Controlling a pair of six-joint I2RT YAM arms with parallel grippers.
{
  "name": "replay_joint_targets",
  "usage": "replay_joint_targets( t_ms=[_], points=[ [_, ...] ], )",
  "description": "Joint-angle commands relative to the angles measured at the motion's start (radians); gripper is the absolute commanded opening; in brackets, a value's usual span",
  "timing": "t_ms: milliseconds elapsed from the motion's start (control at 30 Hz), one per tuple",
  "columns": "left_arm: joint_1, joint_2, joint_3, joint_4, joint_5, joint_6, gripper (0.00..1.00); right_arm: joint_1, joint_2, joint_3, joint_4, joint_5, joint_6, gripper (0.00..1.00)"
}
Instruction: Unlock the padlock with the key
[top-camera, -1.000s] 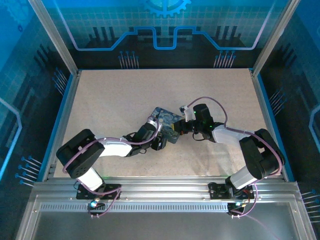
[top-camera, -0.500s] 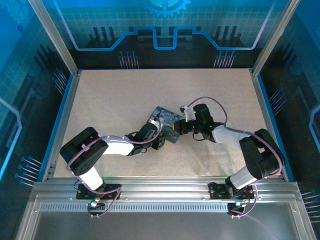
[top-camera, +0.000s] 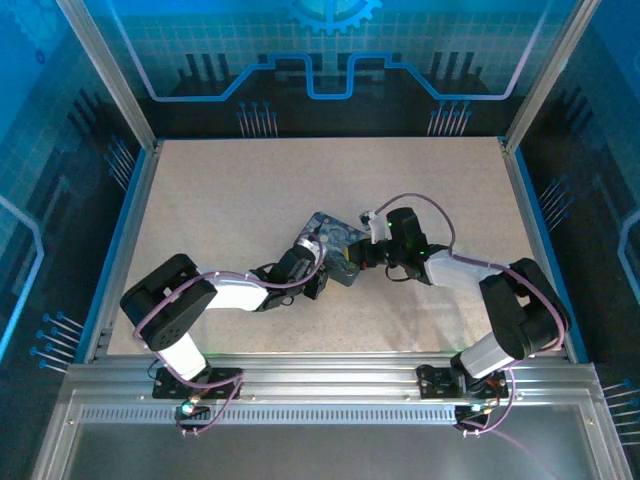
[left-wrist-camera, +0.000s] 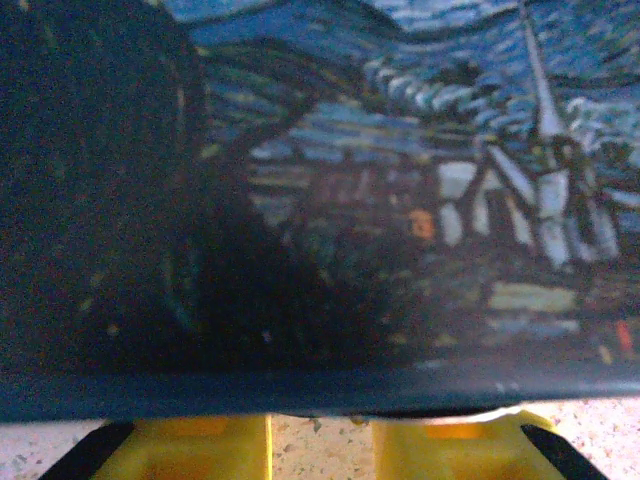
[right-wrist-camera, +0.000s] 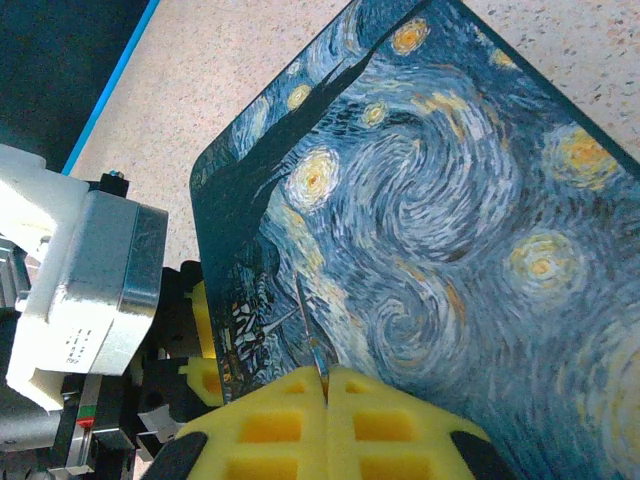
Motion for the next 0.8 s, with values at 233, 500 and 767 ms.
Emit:
replay_joint_targets(
  t_ms=[233,500,767],
  points=[
    [-0.026,-0.093,0.066,-0.16,0.104,-0.052,0.26,-0.007,-0.143,0.019,-0.115,0.036,-0.023,0.0],
    [-0.03,-0.139,0.169,-0.353,0.197,-0.199,0.27,0.028,-0.306,-0.056,-0.19,0.079,-0.038,0.0],
    [-0.032,-0.117,0.33,-0.535,0.255,-0.326,0.24,0.112,-0.474,-0.208,-0.161,0.154,-0.035,0.0]
  ],
)
